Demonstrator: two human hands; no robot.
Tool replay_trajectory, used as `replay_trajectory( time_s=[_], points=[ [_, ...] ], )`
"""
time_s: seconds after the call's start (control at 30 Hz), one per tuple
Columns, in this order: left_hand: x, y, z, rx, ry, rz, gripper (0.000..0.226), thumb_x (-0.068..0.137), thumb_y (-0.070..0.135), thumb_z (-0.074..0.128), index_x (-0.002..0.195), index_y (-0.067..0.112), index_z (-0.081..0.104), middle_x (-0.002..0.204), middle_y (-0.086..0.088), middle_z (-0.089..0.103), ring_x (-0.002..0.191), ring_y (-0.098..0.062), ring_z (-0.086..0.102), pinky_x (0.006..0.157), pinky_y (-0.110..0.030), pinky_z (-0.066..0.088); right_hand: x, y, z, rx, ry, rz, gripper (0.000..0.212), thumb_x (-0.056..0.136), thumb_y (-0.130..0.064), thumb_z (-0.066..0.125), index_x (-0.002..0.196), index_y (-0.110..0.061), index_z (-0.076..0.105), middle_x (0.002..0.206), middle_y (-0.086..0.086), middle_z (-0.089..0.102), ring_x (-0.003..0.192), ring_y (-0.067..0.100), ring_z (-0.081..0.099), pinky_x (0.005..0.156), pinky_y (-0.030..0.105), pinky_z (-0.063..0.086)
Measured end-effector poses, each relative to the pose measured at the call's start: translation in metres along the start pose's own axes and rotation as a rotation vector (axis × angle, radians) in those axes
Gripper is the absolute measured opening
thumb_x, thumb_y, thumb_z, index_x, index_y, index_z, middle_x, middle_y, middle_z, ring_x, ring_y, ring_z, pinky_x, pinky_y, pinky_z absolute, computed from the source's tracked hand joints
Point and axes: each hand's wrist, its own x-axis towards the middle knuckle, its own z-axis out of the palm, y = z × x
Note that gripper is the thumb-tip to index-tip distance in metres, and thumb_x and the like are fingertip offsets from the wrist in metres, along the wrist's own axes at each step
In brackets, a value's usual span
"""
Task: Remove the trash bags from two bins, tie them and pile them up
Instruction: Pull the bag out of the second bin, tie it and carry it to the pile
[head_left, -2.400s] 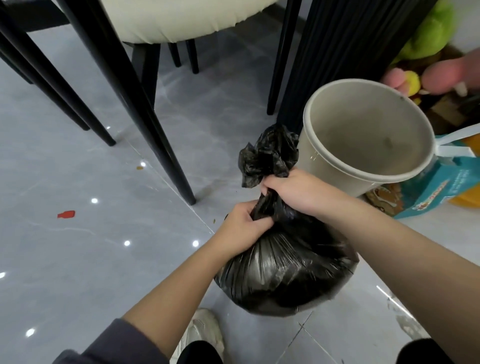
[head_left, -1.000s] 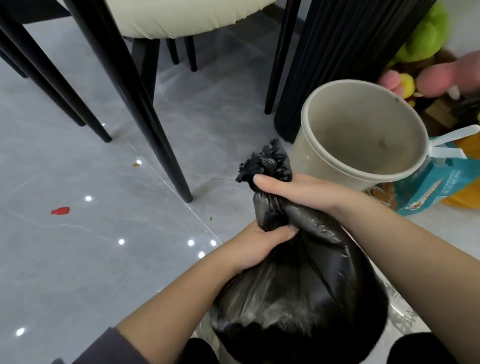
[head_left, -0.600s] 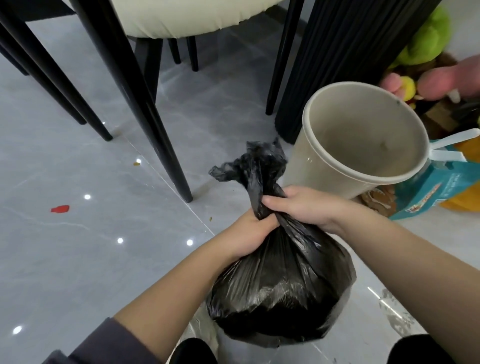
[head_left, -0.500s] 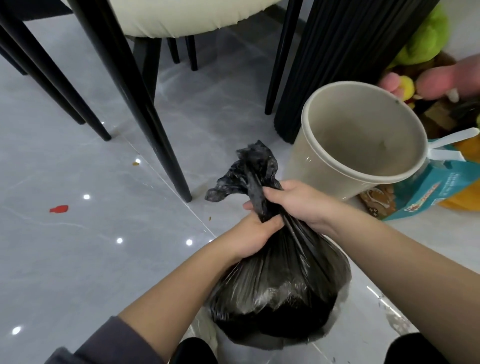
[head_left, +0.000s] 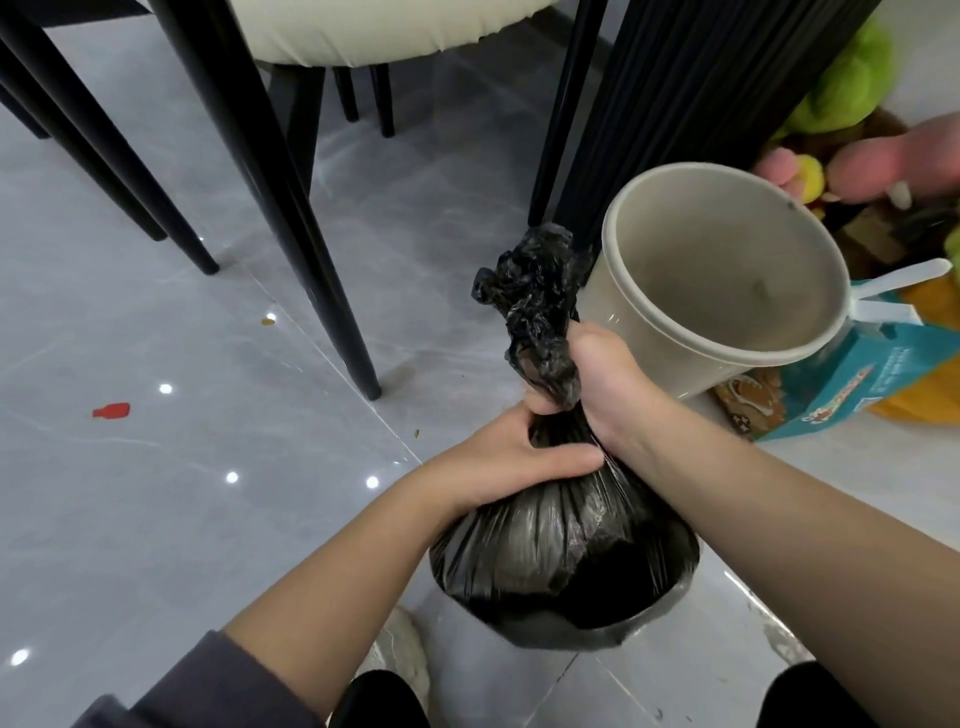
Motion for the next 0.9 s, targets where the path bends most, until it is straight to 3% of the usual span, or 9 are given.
replay_trajectory(
  time_s=[0.1, 0.17, 0.27, 0.37, 0.47, 0.57, 0.63, 0.77, 0.9],
  points=[
    [0.007, -0.008, 0.008, 0.135, 0.132, 0.040, 0.061, 0.053, 0.059, 0.081, 0.107, 0.038, 0.059, 0.109, 0.013, 0.069, 0.106, -0.005, 0.063, 0.097, -0.033, 0.048, -0.002, -0.004, -0.003, -0.115, -0.072, 0.005, 0.034, 0.089, -0.047, 0.055, 0.086, -0.014, 0.064, 0.060, -0.003, 0.063, 0.057, 0.015, 0.057, 0.056, 0.028, 0.041],
    [0.009, -0.007, 0.007, 0.168, 0.165, 0.058, 0.052, 0.061, 0.044, 0.082, 0.106, 0.027, 0.064, 0.106, 0.004, 0.071, 0.103, -0.012, 0.065, 0.097, -0.040, 0.049, -0.003, -0.008, -0.009, -0.117, -0.247, 0.017, 0.054, 0.078, -0.064, 0.053, 0.100, -0.017, 0.065, 0.066, -0.007, 0.066, 0.060, 0.009, 0.062, 0.054, 0.022, 0.045],
    [0.010, -0.004, -0.008, 0.223, 0.133, 0.012, 0.041, 0.063, 0.031, 0.070, 0.099, 0.012, 0.066, 0.100, -0.007, 0.072, 0.097, -0.018, 0.067, 0.094, -0.044, 0.050, -0.009, -0.010, -0.020, -0.119, -0.468, 0.006, 0.043, 0.069, -0.051, 0.054, 0.083, -0.011, 0.059, 0.056, -0.006, 0.064, 0.049, 0.004, 0.061, 0.045, 0.017, 0.047],
    [0.005, -0.006, -0.026, 0.316, 0.079, 0.046, 0.022, 0.069, 0.029, 0.070, 0.091, 0.031, 0.066, 0.092, 0.009, 0.070, 0.091, -0.003, 0.065, 0.087, -0.033, 0.051, -0.007, -0.007, -0.025, -0.250, -0.563, -0.011, 0.022, 0.072, -0.019, 0.075, 0.081, -0.007, 0.058, 0.062, 0.000, 0.065, 0.058, 0.012, 0.061, 0.055, 0.023, 0.051],
    [-0.007, -0.007, -0.032, 0.455, 0.250, 0.154, 0.032, 0.075, 0.030, 0.075, 0.099, 0.043, 0.059, 0.096, 0.024, 0.061, 0.096, 0.005, 0.060, 0.087, -0.019, 0.044, 0.000, 0.001, -0.018, -0.194, -0.494, 0.008, 0.024, 0.083, -0.003, 0.064, 0.066, -0.012, 0.050, 0.051, -0.002, 0.043, 0.047, 0.010, 0.037, 0.046, 0.022, 0.032],
    [-0.021, -0.016, -0.025, 0.771, 0.608, 0.243, 0.058, 0.070, 0.056, 0.063, 0.119, 0.028, 0.052, 0.116, 0.011, 0.055, 0.113, -0.009, 0.050, 0.098, -0.034, 0.042, 0.004, 0.007, -0.004, -0.044, -0.335, 0.030, 0.036, 0.098, -0.016, 0.047, 0.064, -0.016, 0.037, 0.051, -0.004, 0.024, 0.042, 0.009, 0.019, 0.040, 0.021, 0.018],
    [-0.032, -0.024, -0.015, 0.860, 0.718, 0.223, 0.066, 0.075, 0.061, 0.054, 0.128, 0.022, 0.046, 0.134, 0.005, 0.048, 0.128, -0.011, 0.039, 0.108, -0.043, 0.033, 0.004, 0.007, 0.003, -0.003, -0.250, 0.008, 0.036, 0.101, -0.026, 0.041, 0.067, -0.013, 0.041, 0.049, -0.002, 0.023, 0.039, 0.010, 0.019, 0.039, 0.022, 0.016],
    [-0.044, -0.034, 0.004, 1.073, 0.680, 0.082, 0.106, 0.064, 0.084, 0.041, 0.147, 0.022, 0.021, 0.159, 0.003, 0.012, 0.147, -0.018, 0.004, 0.117, -0.050, 0.004, 0.000, 0.000, 0.009, 0.160, -0.170, -0.003, 0.041, 0.101, -0.035, 0.036, 0.068, -0.012, 0.040, 0.043, -0.002, 0.029, 0.040, 0.015, 0.031, 0.046, 0.026, 0.030],
    [-0.037, -0.034, -0.014, 1.068, 0.713, 0.019, 0.100, 0.068, 0.077, 0.041, 0.148, 0.020, 0.020, 0.159, -0.002, 0.012, 0.147, -0.023, 0.006, 0.114, -0.056, 0.010, -0.003, 0.000, 0.010, 0.212, -0.192, 0.019, 0.044, 0.102, -0.037, 0.033, 0.063, -0.015, 0.036, 0.041, -0.005, 0.021, 0.034, 0.010, 0.018, 0.041, 0.023, 0.019]
  ],
)
